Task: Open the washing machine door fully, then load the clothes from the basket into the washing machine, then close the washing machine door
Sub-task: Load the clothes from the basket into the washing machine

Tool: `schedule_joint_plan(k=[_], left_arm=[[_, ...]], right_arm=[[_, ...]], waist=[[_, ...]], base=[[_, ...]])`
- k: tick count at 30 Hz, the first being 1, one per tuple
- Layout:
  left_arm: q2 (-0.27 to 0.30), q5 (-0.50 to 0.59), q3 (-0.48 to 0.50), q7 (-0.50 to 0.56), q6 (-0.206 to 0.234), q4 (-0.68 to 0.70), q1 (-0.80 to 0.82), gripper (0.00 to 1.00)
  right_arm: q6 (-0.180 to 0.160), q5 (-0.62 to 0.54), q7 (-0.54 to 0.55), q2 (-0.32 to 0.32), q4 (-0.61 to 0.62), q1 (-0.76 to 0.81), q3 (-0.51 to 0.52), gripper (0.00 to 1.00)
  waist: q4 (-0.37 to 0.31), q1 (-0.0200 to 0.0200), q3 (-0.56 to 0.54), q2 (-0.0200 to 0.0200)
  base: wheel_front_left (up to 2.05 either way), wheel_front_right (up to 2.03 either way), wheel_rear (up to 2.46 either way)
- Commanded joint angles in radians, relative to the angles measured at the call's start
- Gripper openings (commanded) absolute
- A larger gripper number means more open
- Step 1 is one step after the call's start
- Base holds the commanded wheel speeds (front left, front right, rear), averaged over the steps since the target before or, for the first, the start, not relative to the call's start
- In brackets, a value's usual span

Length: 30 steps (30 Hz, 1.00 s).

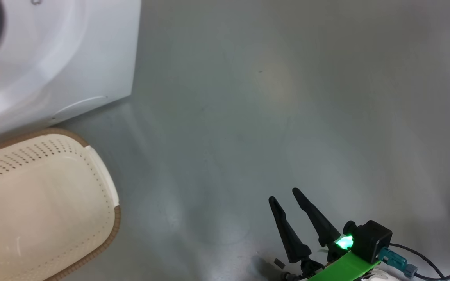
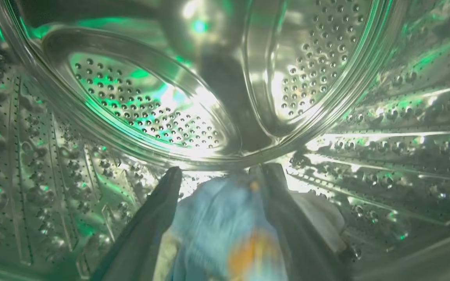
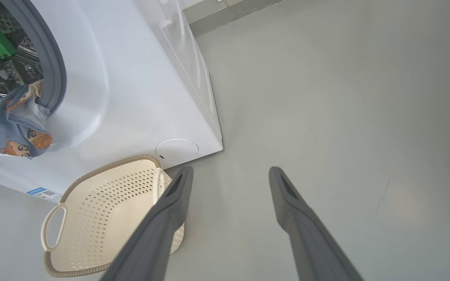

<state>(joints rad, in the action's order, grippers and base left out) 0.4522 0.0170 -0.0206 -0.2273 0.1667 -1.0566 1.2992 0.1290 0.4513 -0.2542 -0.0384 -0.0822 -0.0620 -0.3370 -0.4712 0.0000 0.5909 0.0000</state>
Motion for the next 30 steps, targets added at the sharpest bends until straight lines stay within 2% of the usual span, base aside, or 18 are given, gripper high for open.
schedule_joint_plan(k=[1, 10, 18, 25, 30], left_arm=[[0.027, 0.016, 0.000, 0.009, 0.014, 0.001, 0.034, 1.00], [-0.021, -0.012, -0.007, -0.013, 0.022, -0.059, 0.032, 1.00], [-0.091, -0.082, 0.029, -0.033, 0.022, -0.057, -0.083, 1.00], [-0.160, -0.116, 0.036, -0.034, 0.006, 0.063, -0.212, 1.00], [-0.224, -0.140, 0.026, -0.034, -0.035, 0.164, -0.336, 1.00]], right_arm=[[0.002, 0.000, -0.008, -0.012, 0.014, -0.004, -0.012, 1.00], [0.002, -0.010, -0.008, -0.012, -0.002, -0.009, 0.006, 1.00], [0.002, -0.024, -0.008, -0.012, -0.021, -0.007, 0.030, 1.00], [0.002, -0.039, -0.008, -0.012, -0.031, -0.007, 0.050, 1.00], [0.002, -0.066, -0.008, -0.012, -0.034, -0.012, 0.075, 1.00]], waist=[[0.021, 0.0000, -0.021, 0.0000], [0.065, 0.0000, -0.057, 0.0000], [0.115, 0.0000, -0.136, 0.0000], [0.181, 0.0000, -0.185, 0.0000], [0.249, 0.0000, -0.196, 0.0000]], base=[[0.00, 0.00, 0.00], [0.00, 0.00, 0.00], [0.00, 0.00, 0.00], [0.00, 0.00, 0.00], [0.00, 0.00, 0.00]])
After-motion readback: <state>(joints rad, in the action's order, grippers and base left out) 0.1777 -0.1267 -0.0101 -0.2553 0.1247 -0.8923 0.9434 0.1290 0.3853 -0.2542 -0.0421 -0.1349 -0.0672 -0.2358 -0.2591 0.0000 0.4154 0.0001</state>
